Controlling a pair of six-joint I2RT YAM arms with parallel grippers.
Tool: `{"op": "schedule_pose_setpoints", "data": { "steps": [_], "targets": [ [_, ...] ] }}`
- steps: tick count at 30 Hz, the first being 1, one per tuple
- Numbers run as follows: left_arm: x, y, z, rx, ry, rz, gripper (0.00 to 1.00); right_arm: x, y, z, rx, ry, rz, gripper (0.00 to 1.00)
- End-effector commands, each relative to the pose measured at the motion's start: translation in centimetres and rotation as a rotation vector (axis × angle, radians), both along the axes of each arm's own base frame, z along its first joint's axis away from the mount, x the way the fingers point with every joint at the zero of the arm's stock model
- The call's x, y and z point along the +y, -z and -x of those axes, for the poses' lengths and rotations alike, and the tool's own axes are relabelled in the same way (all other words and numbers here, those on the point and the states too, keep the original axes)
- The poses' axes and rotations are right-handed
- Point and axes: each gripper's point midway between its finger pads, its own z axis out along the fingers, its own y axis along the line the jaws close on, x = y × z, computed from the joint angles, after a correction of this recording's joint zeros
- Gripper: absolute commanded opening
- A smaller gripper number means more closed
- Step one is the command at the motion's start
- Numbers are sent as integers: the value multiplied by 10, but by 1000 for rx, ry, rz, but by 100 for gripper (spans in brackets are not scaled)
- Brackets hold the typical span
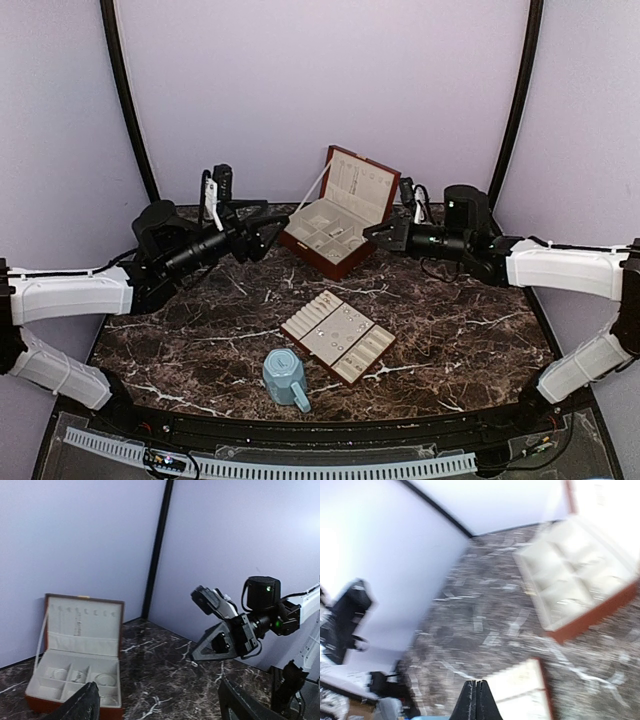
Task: Organize the mixed jewelry
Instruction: Pass from the right arm to the left
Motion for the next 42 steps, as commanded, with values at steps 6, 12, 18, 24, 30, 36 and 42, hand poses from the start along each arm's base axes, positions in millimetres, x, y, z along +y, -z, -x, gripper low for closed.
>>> {"op": "schedule_pose_setpoints", "data": {
  "steps": [6,12,18,24,30,36,42],
  "targets": [
    [-67,-39,44,-64,304,137,81,48,-114,65,-220,-286,-379,0],
    [-80,-40,48,-27,348,169,79,57,-126,78,-257,-349,-400,0],
    [-89,-35,52,-16,380,165,68,59,-130,79,-270,-355,-399,0],
    [-98,-29,53,4,405,148,59,62,-129,80,-270,-359,-387,0],
    [-102,-28,52,12,415,144,56,67,-126,82,-262,-376,-382,0],
    [-104,-28,53,12,426,144,51,70,-126,81,-259,-380,-378,0],
    [-107,-27,53,16,431,142,45,72,-126,82,-255,-387,-376,0]
  ]
}}
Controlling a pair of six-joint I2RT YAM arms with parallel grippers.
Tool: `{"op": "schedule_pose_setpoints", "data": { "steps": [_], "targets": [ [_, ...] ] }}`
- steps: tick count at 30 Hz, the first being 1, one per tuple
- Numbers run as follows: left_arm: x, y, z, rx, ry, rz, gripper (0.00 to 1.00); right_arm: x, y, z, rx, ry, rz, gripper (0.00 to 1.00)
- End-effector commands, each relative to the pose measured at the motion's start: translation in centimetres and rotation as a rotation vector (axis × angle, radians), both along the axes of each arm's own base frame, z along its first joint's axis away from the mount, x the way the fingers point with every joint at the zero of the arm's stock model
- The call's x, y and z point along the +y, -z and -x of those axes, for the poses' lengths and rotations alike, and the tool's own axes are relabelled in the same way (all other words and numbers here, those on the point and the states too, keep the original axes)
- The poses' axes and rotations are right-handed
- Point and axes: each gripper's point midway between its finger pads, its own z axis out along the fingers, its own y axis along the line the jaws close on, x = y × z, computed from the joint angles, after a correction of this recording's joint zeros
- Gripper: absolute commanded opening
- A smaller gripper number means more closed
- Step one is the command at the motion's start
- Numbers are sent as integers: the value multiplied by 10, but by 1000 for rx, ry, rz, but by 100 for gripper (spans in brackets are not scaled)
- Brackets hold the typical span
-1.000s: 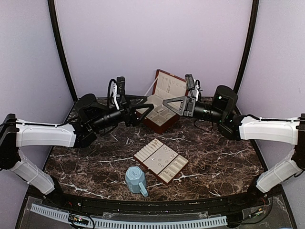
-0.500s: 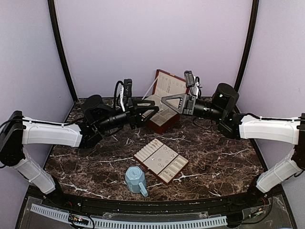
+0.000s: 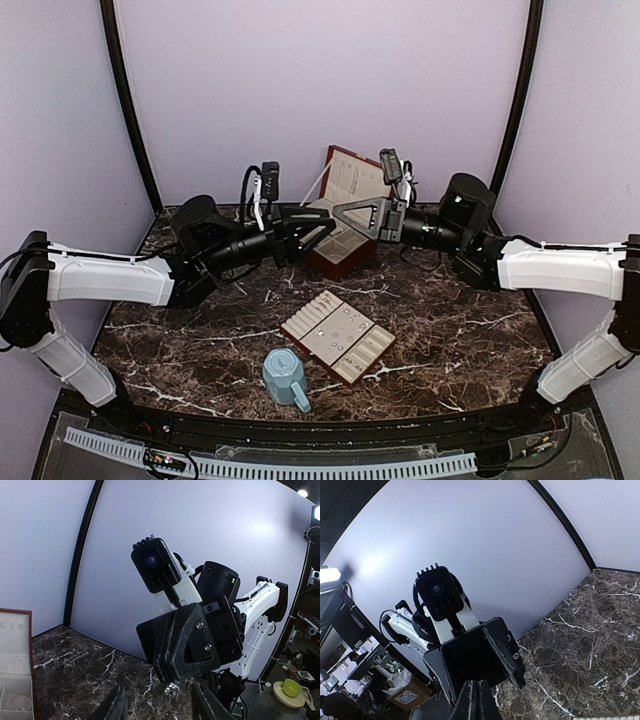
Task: Organize the mixed jewelry
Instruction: Pass from the right arm to the left
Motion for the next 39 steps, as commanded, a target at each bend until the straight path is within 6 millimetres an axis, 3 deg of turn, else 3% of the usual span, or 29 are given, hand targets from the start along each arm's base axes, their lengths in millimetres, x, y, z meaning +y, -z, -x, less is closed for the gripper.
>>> {"op": "schedule_pose_setpoints", "data": {
  "steps": [1,9,22,26,39],
  "targets": [
    [-5,-11,4,-21,28,24,45,5,-15,5,-42,-20,-26,0],
    [-5,-11,4,-19,29,27,35,6,-14,4,-41,-21,-19,0],
    [-3,-15,4,-32,17,31,34,9,-8,1,-30,-17,-6,0],
    [-4,-14,4,-34,18,30,25,9,-7,0,-28,-12,-3,0],
    [-2,-12,2,-32,-1,25,15,10,1,-2,-17,-4,15,0]
  ]
}}
